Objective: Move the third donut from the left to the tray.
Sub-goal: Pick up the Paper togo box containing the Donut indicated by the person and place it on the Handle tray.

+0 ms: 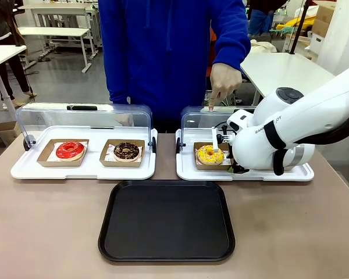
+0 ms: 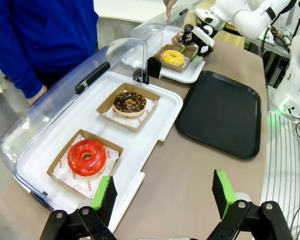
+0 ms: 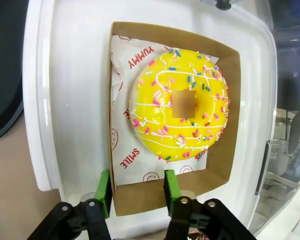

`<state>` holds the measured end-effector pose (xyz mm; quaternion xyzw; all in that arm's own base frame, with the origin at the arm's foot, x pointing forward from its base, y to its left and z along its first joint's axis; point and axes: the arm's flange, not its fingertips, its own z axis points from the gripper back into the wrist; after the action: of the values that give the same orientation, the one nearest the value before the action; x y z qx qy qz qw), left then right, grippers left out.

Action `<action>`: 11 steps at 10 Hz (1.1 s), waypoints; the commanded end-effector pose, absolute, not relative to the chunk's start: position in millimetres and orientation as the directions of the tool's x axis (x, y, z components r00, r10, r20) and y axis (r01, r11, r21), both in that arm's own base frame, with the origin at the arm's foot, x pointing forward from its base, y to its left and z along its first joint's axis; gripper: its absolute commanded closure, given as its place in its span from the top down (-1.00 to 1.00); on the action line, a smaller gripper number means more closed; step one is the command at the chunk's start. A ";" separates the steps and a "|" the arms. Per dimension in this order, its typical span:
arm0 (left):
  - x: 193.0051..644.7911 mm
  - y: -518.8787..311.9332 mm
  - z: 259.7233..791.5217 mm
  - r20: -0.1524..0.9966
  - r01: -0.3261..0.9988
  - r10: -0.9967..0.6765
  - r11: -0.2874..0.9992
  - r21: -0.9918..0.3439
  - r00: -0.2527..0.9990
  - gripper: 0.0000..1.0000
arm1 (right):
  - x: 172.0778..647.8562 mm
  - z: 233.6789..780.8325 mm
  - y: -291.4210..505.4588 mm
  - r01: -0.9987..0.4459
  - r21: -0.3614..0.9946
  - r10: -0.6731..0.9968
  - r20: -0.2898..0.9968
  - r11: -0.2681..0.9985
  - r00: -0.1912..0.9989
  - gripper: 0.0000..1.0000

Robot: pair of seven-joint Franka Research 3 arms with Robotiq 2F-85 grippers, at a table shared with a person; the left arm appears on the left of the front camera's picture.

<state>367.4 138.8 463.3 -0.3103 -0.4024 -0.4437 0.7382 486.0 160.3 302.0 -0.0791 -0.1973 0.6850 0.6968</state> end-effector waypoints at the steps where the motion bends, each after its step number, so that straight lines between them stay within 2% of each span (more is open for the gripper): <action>1: 368.5 139.0 464.6 0.884 0.911 -0.391 0.405 -0.083 0.254 1.00 | 489.9 308.0 171.5 -0.929 -0.367 0.989 0.146 0.059 0.005 -1.00; 8: 368.5 139.0 464.6 0.884 0.911 -0.391 0.405 -0.083 0.254 1.00 | 490.9 306.9 173.7 -0.948 -0.315 0.994 0.108 0.052 0.019 -1.00; 9: 368.5 139.0 464.6 0.884 0.911 -0.391 0.405 -0.083 0.254 1.00 | 486.1 300.5 164.1 -0.939 -0.344 0.991 0.135 0.030 -0.018 -1.00; 11: 368.5 139.0 464.6 0.884 0.911 -0.391 0.405 -0.083 0.254 1.00 | 486.1 300.5 164.1 -0.939 -0.344 0.991 0.135 0.030 -0.018 -1.00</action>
<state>367.4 138.8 463.3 -0.3103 -0.4025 -0.4437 0.7382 487.4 165.5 301.9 -0.0766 -0.1667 0.6906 0.6995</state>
